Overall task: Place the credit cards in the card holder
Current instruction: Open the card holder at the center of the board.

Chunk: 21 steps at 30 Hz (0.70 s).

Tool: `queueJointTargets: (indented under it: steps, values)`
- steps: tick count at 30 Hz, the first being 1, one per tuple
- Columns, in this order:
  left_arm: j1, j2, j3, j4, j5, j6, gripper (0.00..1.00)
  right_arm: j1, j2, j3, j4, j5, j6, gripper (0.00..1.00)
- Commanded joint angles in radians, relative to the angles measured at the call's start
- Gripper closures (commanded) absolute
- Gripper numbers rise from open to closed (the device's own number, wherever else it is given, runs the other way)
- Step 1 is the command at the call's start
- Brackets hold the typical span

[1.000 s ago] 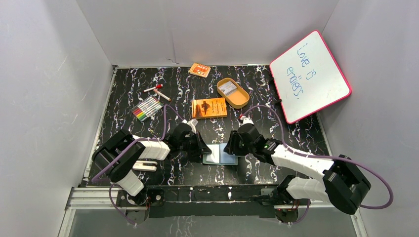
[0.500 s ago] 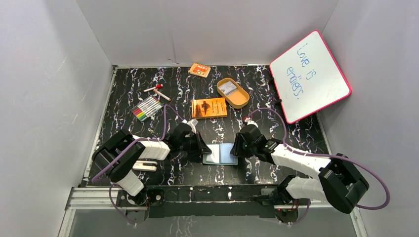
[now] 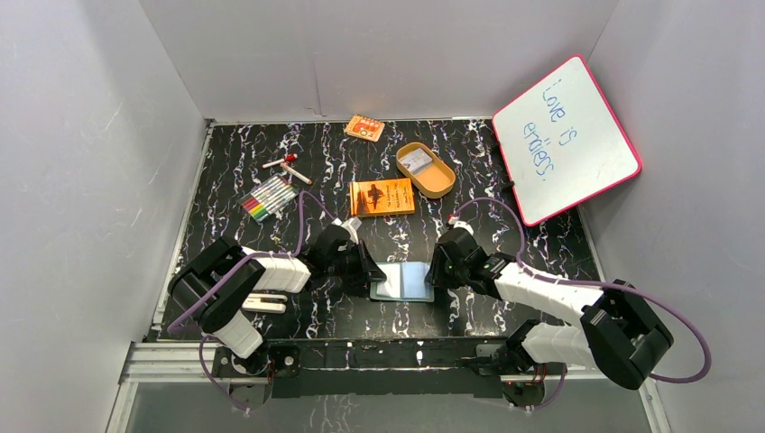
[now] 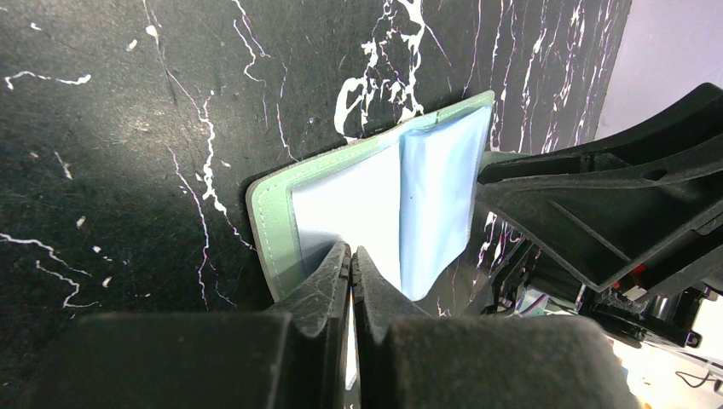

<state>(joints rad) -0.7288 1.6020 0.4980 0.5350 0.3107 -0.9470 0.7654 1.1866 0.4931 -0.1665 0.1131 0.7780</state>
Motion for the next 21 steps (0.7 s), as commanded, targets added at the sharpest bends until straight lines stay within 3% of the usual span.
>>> queueJointTargets:
  steps: [1,21]
  values:
    - [-0.004,0.032,-0.029,-0.091,-0.058,0.028,1.00,-0.004,0.022,-0.001,0.012,-0.005,-0.023,0.66]
    - [-0.004,0.040,-0.023,-0.084,-0.043,0.026,1.00,0.003,0.109,0.034,0.086,-0.107,-0.058,0.60]
